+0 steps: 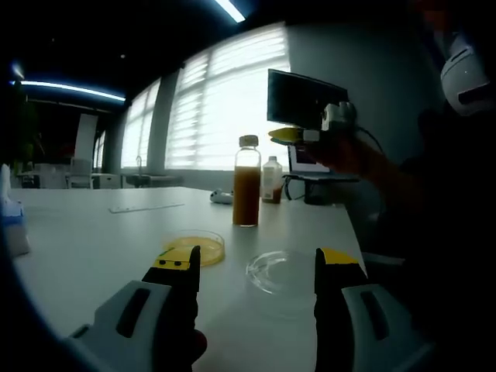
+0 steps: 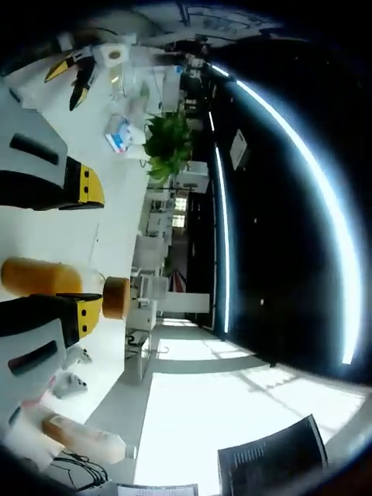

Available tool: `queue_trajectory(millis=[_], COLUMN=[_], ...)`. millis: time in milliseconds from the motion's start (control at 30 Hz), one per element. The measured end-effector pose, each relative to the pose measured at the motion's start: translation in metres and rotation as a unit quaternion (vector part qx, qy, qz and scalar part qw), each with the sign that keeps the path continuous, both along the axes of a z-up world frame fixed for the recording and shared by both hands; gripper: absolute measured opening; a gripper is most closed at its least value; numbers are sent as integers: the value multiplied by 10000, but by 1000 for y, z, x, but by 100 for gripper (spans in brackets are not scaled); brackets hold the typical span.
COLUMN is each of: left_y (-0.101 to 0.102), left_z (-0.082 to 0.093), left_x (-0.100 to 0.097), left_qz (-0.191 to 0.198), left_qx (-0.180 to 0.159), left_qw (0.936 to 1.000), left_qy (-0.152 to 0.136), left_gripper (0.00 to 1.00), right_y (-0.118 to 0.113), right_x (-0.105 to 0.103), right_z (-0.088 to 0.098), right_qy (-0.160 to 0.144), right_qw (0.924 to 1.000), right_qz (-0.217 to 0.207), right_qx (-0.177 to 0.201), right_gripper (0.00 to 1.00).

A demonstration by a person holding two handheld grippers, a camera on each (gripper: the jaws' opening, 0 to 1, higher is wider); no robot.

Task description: Open the Petri dish lid, place the lid on the table, pour the liquid culture medium into the Petri dish, pick up the Petri dish lid from the table, and close the Petri dish

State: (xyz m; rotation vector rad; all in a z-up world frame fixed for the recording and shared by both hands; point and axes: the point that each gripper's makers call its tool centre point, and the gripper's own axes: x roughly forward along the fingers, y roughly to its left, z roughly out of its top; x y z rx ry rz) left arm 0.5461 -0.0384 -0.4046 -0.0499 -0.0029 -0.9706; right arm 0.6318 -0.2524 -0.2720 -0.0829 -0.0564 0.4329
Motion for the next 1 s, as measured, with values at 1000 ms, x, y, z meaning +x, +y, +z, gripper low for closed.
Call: queue_trajectory(millis=[1000], left_y=[0], left_z=[-8], left_x=[4], left_qz=[-77], left_qx=[20], left_qw=[9996], left_qy=[257], left_gripper=[53], right_y=[37], right_x=[-46], right_z=[-79], right_qy=[755], right_qw=[9846], right_qz=[1541], right_qx=[333], right_gripper=[47])
